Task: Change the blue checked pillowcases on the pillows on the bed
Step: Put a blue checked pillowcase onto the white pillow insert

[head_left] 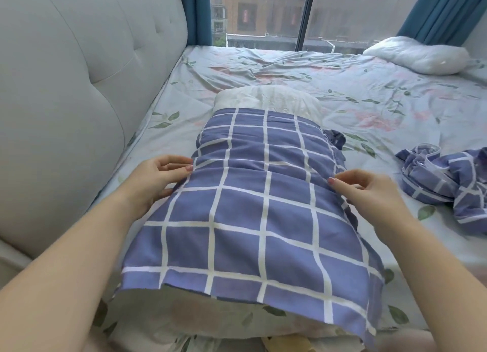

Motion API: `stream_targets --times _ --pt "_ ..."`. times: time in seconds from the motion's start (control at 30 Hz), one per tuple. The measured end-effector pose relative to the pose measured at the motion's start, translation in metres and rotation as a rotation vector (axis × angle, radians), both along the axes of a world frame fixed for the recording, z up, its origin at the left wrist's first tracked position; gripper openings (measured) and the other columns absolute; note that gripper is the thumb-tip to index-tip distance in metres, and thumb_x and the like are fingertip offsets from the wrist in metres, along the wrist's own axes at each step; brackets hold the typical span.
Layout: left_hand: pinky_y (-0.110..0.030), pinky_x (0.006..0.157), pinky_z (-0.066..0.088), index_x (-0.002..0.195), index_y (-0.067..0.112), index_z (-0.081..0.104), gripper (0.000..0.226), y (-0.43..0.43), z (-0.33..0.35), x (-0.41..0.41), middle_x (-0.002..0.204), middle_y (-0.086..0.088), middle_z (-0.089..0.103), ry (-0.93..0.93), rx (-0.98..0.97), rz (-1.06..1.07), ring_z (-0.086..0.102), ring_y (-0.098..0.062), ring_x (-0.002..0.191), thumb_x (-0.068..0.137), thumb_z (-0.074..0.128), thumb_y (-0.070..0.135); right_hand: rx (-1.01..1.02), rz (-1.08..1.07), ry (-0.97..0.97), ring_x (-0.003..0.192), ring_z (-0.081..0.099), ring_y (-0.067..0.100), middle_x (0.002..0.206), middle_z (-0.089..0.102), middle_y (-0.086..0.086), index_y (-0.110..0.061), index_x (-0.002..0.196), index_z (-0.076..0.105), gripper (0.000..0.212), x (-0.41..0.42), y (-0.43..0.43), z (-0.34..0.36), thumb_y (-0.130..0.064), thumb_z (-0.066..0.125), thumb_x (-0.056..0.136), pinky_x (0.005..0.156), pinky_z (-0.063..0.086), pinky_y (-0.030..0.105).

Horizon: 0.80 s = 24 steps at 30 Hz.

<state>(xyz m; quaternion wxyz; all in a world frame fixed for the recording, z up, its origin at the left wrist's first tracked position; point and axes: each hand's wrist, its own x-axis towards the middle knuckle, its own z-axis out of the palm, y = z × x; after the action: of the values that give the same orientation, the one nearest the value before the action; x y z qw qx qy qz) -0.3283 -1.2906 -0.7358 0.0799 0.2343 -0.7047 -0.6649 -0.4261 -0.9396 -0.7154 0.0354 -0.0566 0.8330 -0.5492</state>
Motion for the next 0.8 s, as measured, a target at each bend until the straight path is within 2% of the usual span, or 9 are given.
stream_targets --times 0.07,0.1,0.2,0.23,0.33,0.43,0.63,0.73,0.8 --pt "-0.032 0.087 0.054 0.102 0.021 0.074 0.017 0.003 0.003 0.0 0.101 0.006 0.075 -0.012 -0.076 -0.048 0.069 -0.01 0.094 0.086 0.074 0.018 0.024 0.064 0.022 0.054 0.057 0.004 0.065 0.07 -0.005 -0.02 0.08 0.075 0.007 0.004 -0.003 0.004 -0.026 0.077 0.081 0.052 0.043 0.023" --pt "-0.03 0.086 0.055 0.103 0.022 0.075 0.017 0.005 0.002 0.0 0.103 0.006 0.075 -0.018 -0.109 -0.05 0.069 -0.009 0.093 0.086 0.074 0.019 0.026 0.064 0.022 0.054 0.057 0.005 0.065 0.07 -0.007 -0.021 0.081 0.075 0.007 0.004 -0.004 0.004 -0.027 0.078 0.08 0.051 0.043 0.021" --pt "-0.014 0.063 0.052 0.106 0.025 0.073 0.019 0.009 -0.001 -0.001 0.103 0.005 0.072 0.009 -0.174 0.006 0.069 -0.002 0.075 0.087 0.073 0.021 0.04 -0.019 0.01 0.07 0.063 0.015 0.082 0.07 -0.002 -0.022 0.095 0.071 0.023 -0.004 -0.001 -0.001 -0.032 0.081 0.078 0.058 0.047 0.027" --pt "-0.013 0.063 0.051 0.107 0.026 0.073 0.021 0.01 -0.002 -0.001 0.103 0.006 0.072 0.011 -0.219 0.008 0.068 -0.004 0.074 0.086 0.075 0.022 0.047 -0.025 -0.023 0.071 0.062 0.017 0.084 0.069 -0.001 -0.021 0.096 0.069 0.024 -0.006 -0.001 -0.003 -0.031 0.081 0.078 0.059 0.047 0.029" --pt "-0.022 0.075 0.054 0.099 0.024 0.077 0.016 0.016 -0.005 -0.003 0.088 0.006 0.075 -0.021 -0.306 0.002 0.071 -0.011 0.078 0.083 0.079 0.024 0.088 0.025 -0.086 0.054 0.052 0.014 0.071 0.067 0.002 -0.012 0.082 0.072 0.012 -0.01 -0.003 -0.01 -0.023 0.078 0.082 0.052 0.04 0.026" --pt "-0.02 0.067 0.05 0.088 0.018 0.077 0.005 0.021 -0.005 -0.01 0.079 0.005 0.073 -0.007 -0.379 0.045 0.068 -0.011 0.073 0.085 0.077 0.022 0.138 0.003 -0.018 0.05 0.048 0.012 0.062 0.064 -0.001 -0.01 0.072 0.071 0.014 -0.015 -0.008 -0.016 -0.016 0.075 0.084 0.053 0.036 0.024" --pt "-0.029 0.081 0.042 0.096 0.017 0.068 0.01 0.021 -0.003 -0.027 0.091 0.004 0.065 -0.037 -0.551 0.045 0.06 -0.02 0.09 0.093 0.066 0.026 0.084 -0.151 0.127 0.051 0.046 0.018 0.057 0.057 0.001 -0.018 0.063 0.062 0.023 -0.035 -0.017 -0.023 -0.014 0.072 0.083 0.058 0.036 0.029" --pt "-0.034 0.091 0.048 0.104 0.027 0.069 0.026 0.015 0.002 -0.027 0.105 0.009 0.067 -0.048 -0.425 0.005 0.062 -0.019 0.096 0.081 0.079 0.036 0.05 -0.223 0.149 0.055 0.05 0.02 0.059 0.06 -0.001 -0.019 0.062 0.062 0.021 -0.042 -0.018 -0.023 -0.015 0.07 0.082 0.061 0.04 0.032" --pt "-0.036 0.091 0.051 0.098 0.028 0.072 0.025 0.013 0.002 -0.026 0.105 0.007 0.069 -0.071 -0.398 -0.021 0.063 -0.02 0.095 0.077 0.083 0.035 0.05 -0.238 0.155 0.061 0.054 0.023 0.063 0.063 0.002 -0.019 0.065 0.062 0.019 -0.042 -0.019 -0.022 -0.018 0.069 0.083 0.065 0.042 0.033"
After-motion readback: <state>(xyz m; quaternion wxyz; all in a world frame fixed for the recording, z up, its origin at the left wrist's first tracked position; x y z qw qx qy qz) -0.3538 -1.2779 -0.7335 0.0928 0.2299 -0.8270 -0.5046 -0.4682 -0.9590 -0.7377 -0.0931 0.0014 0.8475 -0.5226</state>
